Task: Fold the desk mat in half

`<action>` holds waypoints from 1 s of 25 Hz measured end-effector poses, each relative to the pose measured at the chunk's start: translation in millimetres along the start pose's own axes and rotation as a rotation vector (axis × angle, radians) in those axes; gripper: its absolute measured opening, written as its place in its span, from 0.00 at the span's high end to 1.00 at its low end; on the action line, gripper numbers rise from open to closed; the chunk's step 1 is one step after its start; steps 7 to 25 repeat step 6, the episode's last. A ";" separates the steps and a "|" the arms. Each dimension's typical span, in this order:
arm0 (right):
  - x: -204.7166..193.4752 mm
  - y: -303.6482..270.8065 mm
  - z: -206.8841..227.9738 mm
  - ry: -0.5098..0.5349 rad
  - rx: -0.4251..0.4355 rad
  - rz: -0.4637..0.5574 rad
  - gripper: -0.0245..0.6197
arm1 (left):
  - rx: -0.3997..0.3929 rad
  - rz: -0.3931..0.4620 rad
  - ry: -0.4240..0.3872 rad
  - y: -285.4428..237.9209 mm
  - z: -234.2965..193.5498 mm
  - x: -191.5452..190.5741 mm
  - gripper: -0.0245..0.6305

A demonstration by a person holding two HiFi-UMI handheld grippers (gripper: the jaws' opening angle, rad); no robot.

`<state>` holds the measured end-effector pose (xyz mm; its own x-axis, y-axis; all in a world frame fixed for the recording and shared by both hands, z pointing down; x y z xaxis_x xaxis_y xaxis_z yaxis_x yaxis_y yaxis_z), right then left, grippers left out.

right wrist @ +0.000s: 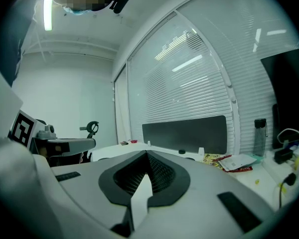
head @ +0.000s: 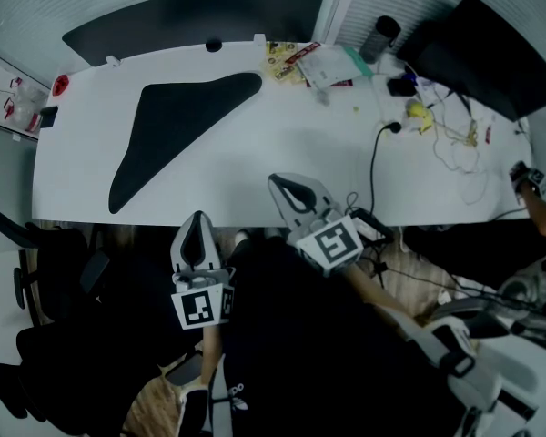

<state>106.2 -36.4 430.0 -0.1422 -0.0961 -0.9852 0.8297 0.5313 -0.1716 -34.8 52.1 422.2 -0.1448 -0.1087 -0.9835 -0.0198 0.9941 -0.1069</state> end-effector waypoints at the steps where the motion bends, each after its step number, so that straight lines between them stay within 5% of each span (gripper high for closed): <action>1: -0.2 0.3 0.2 0.001 0.000 0.000 0.96 | 0.001 -0.001 0.001 0.3 0.1 -0.5 0.96; 25: -0.9 1.7 0.1 0.003 -0.001 0.002 0.96 | 0.006 -0.002 -0.001 1.3 0.5 -0.9 0.96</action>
Point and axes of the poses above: the fingertips, and each gripper's own axes: y backward along the fingers, z to its right, x out of its top, the point moved 3 cm from there along y, backward along the fingers, and after that the axes turned 5 degrees about y, right-handed, at the moved point
